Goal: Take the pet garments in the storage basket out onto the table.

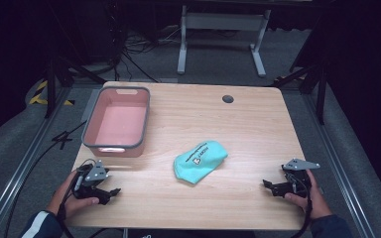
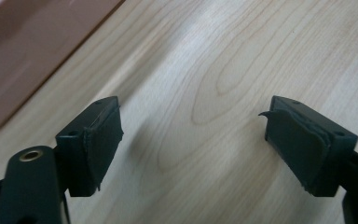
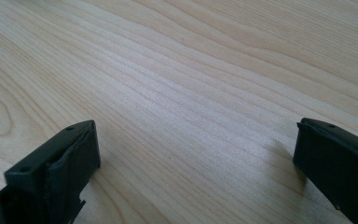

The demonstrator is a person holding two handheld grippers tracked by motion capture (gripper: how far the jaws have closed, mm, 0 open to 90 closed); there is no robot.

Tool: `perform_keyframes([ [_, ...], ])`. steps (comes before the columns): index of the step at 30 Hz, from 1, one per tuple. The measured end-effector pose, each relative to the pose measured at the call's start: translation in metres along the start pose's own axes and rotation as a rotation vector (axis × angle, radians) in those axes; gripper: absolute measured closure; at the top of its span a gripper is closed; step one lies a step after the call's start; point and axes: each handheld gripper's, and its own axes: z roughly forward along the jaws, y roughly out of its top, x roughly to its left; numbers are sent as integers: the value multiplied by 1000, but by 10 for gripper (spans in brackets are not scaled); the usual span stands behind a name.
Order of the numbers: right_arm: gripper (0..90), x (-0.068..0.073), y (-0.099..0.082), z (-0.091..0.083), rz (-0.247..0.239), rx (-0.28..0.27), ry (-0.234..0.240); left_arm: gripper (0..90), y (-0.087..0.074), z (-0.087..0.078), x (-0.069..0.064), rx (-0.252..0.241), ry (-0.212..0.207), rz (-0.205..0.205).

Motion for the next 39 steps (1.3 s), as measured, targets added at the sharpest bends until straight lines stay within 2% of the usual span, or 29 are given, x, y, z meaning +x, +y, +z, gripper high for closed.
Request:
perform_keyframes([
  [2,7,0,0,0,0,0,0,169,-12,-1,6,-46,-16,-65],
  [5,7,0,0,0,0,0,0,160,-23,-2,7,-114,-9,-82],
  [11,7,0,0,0,0,0,0,151,-25,-4,5,-109,13,-113],
  [39,7,0,0,0,1,0,-3,142,-25,-3,5,-109,21,-118],
])
